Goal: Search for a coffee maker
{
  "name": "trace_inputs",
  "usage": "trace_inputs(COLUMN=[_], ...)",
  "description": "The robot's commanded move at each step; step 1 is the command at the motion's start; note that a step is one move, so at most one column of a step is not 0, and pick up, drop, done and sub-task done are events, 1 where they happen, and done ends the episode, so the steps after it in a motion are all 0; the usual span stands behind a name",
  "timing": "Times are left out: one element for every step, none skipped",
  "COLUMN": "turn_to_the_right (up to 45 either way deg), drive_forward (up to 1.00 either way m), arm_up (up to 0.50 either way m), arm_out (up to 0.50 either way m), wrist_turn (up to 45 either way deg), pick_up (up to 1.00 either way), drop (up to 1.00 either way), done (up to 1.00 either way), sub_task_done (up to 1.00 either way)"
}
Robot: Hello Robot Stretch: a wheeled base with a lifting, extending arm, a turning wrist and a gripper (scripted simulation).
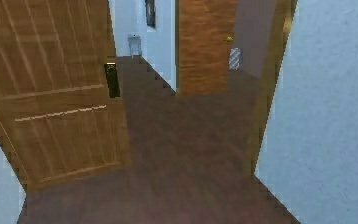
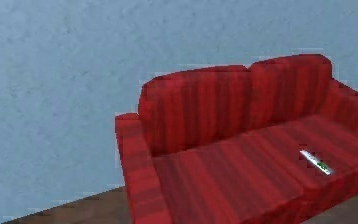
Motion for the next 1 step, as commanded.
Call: trace_inputs(turn_to_the_right=[0.0], drive_forward=[1.0], arm_up=[0.0], arm_out=[0.0], wrist_turn=[0.0], pick_up=[0.0], drop=[0.0], done=[0.0], sub_task_done=[0.0])
